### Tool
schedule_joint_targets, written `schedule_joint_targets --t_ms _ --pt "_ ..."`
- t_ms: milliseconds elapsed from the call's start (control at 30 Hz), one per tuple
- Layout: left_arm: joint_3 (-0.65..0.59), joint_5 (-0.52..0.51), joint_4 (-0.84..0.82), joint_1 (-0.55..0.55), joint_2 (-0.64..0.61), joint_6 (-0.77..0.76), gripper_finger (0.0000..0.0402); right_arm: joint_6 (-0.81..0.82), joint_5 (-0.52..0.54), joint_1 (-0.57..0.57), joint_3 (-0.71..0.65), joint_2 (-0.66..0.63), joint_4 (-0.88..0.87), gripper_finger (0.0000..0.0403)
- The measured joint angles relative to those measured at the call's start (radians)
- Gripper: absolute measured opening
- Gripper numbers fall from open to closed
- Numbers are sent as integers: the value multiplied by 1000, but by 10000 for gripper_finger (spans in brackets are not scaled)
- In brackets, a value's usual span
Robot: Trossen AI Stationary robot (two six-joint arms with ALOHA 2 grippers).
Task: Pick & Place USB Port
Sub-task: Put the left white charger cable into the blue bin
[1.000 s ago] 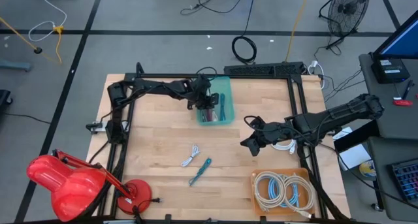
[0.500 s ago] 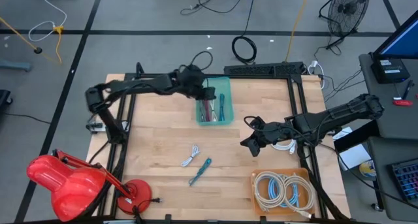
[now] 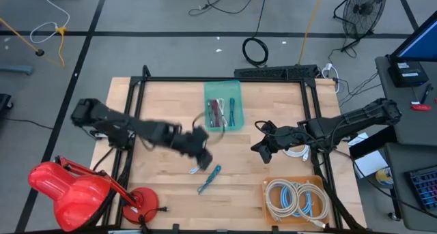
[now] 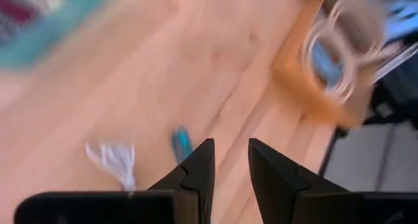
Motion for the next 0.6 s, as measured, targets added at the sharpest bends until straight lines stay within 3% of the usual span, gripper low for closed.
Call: schedule_joint_targets --t_ms 133,267,433,600 --pt "-1 -86 -117 -147 47 -108 93 -8 0 0 0 0 0 7" --pt "0 -100 -192 -216 99 -134 93 -26 1 0 0 0 -1 14" --pt "0 -83 -210 -216 203 -68 104 -26 2 0 1 0 13 22" --pt "0 -42 -212 -155 291 -21 161 -16 0 0 1 0 15 29"
